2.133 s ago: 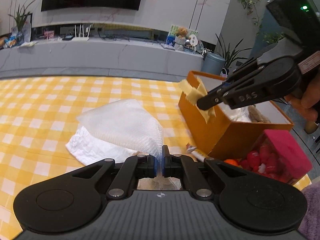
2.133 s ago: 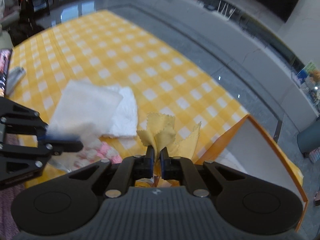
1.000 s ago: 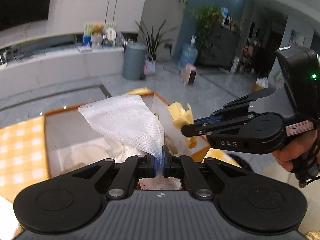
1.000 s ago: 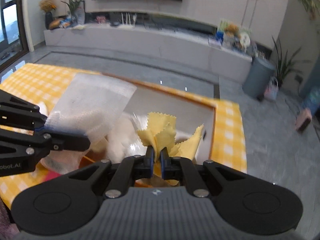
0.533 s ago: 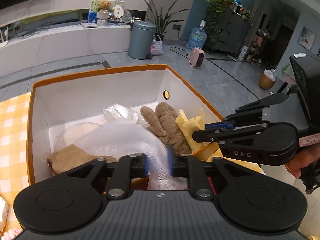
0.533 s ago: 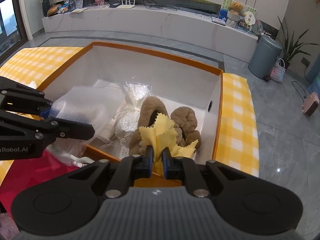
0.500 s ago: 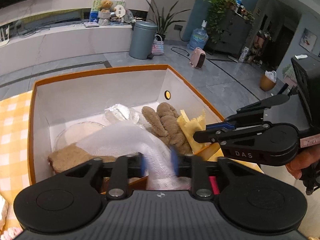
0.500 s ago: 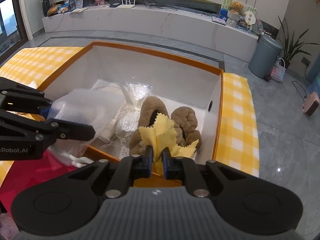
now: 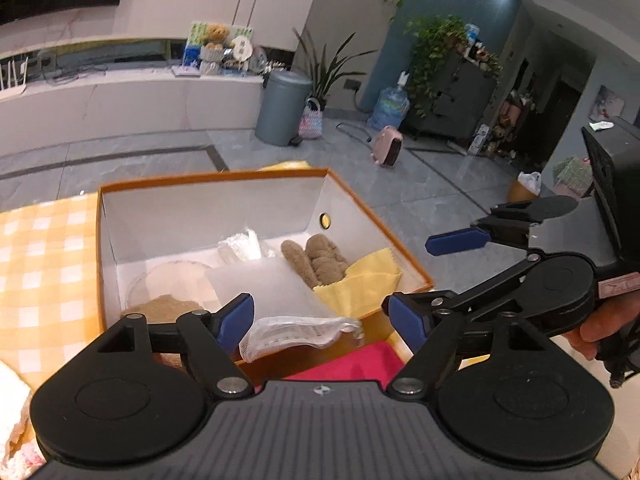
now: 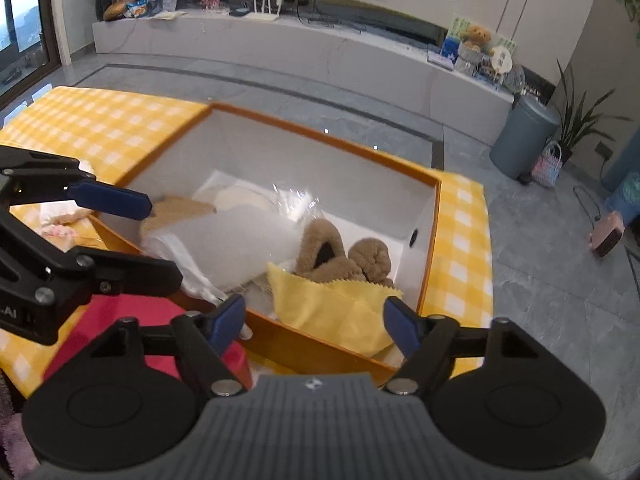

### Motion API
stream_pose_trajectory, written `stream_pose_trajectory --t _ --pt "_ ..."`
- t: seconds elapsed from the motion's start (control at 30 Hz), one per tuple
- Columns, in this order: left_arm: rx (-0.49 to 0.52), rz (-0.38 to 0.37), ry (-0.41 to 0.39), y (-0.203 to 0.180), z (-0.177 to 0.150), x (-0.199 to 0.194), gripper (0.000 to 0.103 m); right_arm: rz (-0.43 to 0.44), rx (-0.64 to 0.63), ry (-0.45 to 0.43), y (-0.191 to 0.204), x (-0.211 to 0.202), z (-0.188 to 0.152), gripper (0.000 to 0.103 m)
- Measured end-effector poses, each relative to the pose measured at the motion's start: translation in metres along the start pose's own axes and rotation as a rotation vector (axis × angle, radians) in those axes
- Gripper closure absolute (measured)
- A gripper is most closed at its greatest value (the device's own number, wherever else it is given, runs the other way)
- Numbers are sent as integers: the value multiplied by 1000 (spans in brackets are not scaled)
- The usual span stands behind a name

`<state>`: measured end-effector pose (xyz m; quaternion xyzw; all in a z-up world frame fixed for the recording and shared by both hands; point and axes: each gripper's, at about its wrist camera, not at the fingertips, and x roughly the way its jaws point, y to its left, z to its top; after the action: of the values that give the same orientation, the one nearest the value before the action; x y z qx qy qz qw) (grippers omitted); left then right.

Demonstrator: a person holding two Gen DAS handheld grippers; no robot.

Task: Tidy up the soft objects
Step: 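Move both tools back over the white cloth and knitted item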

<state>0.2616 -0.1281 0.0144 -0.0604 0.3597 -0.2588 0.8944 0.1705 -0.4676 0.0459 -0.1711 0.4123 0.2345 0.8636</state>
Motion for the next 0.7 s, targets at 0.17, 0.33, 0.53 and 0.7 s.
stream_pose_trajectory --t 0.17,0.33,0.53,0.7 --pt "28 -6 -54 -7 -4 -30 13 -61 -44 -42 19 -26 1 24" --pt "39 4 -161 -7 -15 -67 12 -87 -9 -153 42 -57 -7 10" --pt "103 27 -247 -19 -42 -109 10 -50 79 -230 83 -72 -39 9" --pt "159 81 -293 -20 -72 -133 8 -34 197 -318 117 -86 -77 9"
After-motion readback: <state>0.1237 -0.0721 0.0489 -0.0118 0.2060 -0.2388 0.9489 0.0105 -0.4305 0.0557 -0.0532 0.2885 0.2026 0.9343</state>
